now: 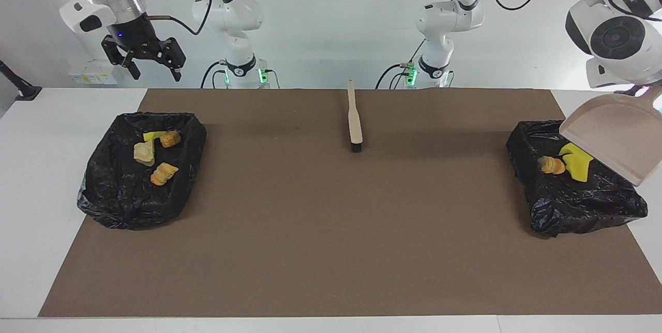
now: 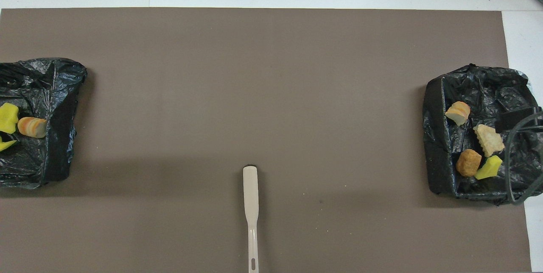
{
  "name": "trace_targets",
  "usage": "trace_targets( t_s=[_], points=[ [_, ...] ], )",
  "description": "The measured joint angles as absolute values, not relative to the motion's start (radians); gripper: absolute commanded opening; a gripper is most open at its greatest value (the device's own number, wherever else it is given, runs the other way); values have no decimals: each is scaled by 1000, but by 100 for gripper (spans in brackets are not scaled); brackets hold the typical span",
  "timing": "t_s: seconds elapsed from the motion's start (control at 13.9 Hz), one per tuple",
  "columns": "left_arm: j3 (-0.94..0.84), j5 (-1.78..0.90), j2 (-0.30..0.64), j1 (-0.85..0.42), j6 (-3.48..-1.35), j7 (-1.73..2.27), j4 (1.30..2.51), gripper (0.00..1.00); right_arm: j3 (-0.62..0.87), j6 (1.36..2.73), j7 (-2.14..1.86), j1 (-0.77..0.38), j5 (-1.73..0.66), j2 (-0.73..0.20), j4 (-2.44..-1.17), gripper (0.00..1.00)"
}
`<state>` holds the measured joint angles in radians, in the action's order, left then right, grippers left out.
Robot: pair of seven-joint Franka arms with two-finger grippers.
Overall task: Sweep and dump trash in bin
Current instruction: 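Bring the empty dustpan back over the table with the left gripper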
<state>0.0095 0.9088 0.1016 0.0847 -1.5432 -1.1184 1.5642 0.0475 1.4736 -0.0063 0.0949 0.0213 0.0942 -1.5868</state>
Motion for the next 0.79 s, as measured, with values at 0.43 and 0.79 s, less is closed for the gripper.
trace_targets(
  t_s=[0.43,0.79],
  points=[
    [-3,533,80,80,-1461,-828,1512,0,50,1456,15,95,16,63,-1552,100],
    [-36,304,57,-12,-1380,-492,1530,0,55,1456,64,93,14,61,-1552,100]
  ],
)
